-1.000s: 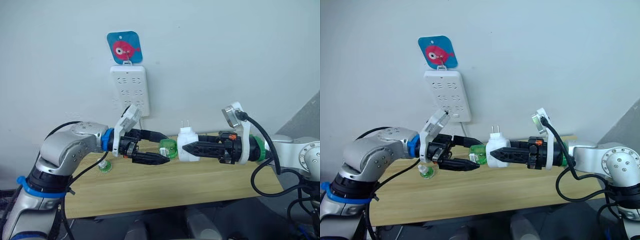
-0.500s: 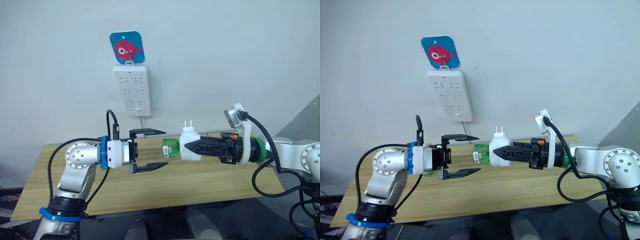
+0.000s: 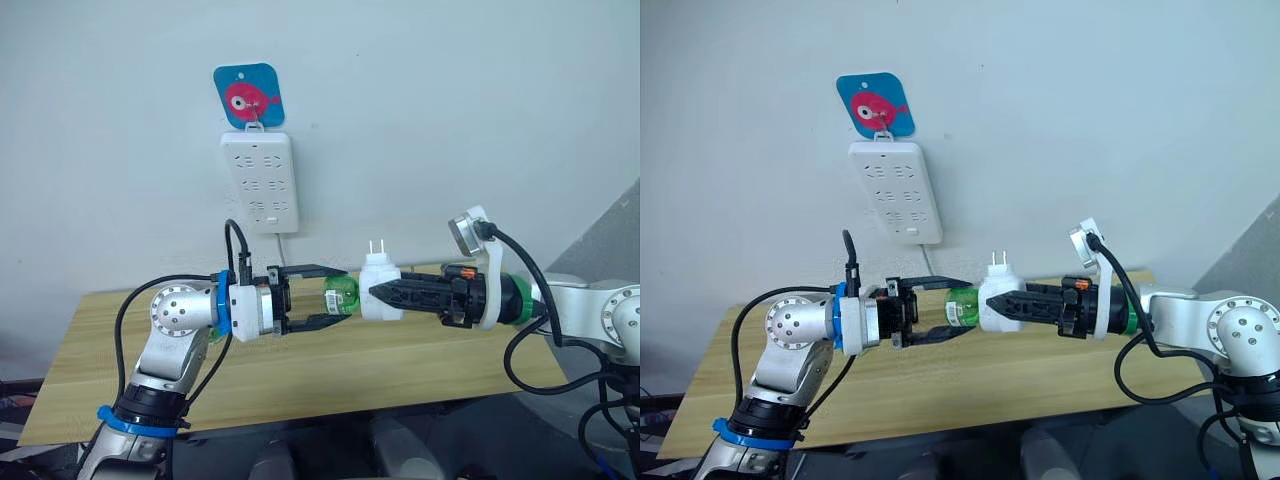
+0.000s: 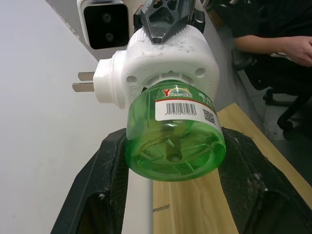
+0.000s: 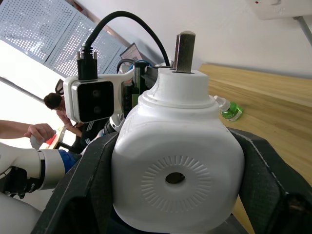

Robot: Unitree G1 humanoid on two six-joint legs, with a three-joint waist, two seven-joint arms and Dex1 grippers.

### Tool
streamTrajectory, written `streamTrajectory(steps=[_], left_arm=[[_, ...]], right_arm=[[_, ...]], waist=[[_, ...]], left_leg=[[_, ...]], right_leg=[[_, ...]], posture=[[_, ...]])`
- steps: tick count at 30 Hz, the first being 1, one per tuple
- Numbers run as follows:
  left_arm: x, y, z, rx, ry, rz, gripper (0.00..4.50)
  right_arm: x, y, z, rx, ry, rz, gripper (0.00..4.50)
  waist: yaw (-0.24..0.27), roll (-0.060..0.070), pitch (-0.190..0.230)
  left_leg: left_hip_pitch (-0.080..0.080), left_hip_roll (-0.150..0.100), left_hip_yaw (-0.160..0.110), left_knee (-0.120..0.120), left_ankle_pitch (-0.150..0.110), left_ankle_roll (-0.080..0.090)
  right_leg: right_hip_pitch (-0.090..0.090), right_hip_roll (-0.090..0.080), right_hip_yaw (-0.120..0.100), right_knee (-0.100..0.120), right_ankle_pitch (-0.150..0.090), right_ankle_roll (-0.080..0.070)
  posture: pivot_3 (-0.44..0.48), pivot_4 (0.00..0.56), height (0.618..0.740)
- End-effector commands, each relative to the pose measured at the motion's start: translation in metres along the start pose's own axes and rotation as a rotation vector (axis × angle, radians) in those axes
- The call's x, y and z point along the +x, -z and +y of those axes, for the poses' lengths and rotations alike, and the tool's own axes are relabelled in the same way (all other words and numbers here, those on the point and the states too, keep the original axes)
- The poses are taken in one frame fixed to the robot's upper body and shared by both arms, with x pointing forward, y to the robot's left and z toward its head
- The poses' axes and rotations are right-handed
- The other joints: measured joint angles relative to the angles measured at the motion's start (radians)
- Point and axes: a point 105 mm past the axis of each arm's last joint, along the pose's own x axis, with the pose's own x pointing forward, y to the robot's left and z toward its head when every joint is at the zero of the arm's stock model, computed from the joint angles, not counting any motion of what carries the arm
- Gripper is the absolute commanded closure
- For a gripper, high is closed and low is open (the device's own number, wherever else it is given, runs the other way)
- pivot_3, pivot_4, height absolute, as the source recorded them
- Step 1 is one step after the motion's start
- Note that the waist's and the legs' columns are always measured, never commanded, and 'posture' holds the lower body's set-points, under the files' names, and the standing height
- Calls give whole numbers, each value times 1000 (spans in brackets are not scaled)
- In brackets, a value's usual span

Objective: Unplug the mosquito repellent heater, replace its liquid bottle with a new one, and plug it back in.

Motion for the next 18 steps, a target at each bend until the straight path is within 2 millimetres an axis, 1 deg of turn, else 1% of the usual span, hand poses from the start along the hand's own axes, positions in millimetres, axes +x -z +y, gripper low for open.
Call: streamTrajectory(steps=[1,3,5,6,7,8,9,10,12,14,18], left_arm=[[3,-14,7,11,-3,-43,2273],[3,-15,5,-33,32,-40,2273],[-2,-11,8,-204,14,-5,2273],[-5,-5,8,-317,16,44,2273],[-11,3,7,-480,12,111,2273],[-15,6,8,-621,1,145,2273],[-18,7,7,-757,10,171,2273],[-20,3,6,-875,48,184,2273],[-22,-6,9,-1024,93,175,2273],[-22,-11,13,-1070,110,174,2273],[-17,-11,17,-1026,101,188,2273]], right_arm=[[-1,-7,10,-29,-34,-24,1485],[-1,-6,10,-31,-33,-20,1485],[0,-6,10,-33,-33,-17,1485],[0,-5,10,-39,-34,-9,1485],[0,-4,10,-42,-36,-4,1485],[0,-2,11,-53,-39,9,1485],[0,0,12,-67,-44,27,1485],[0,1,14,-69,-51,35,1485],[1,3,16,-75,-62,44,1485],[2,3,17,-78,-69,46,1485],[2,4,17,-78,-74,46,1485]], waist=[[0,0,0],[0,0,0],[0,0,0],[0,0,0],[-1,0,0],[-2,0,0],[-2,0,0],[-2,0,1],[-1,0,1],[-1,0,0],[1,0,1]], left_leg=[[0,0,0,0,0,0],[0,0,0,0,0,0],[0,0,0,0,0,0],[0,0,0,0,0,0],[0,0,-1,0,0,0],[0,0,-1,0,0,0],[0,1,-2,0,0,0],[0,0,-2,0,0,0],[0,1,-3,0,0,0],[0,0,-3,0,0,0],[0,0,-3,0,0,0]], right_leg=[[0,0,0,0,0,0],[0,0,0,0,0,0],[0,0,0,0,0,0],[0,0,0,0,0,0],[0,0,0,0,0,0],[0,1,-1,1,0,0],[0,1,-1,1,0,0],[0,1,-1,2,0,0],[0,1,-2,2,-1,0],[0,1,-3,2,-1,0],[0,1,-2,1,-1,0]], posture=[[-192,95,724],[-192,95,724],[-192,95,724],[-192,95,724],[-192,95,724],[-192,95,724],[-186,100,724],[-185,100,724],[-183,99,724],[-183,99,724],[-187,101,724]])
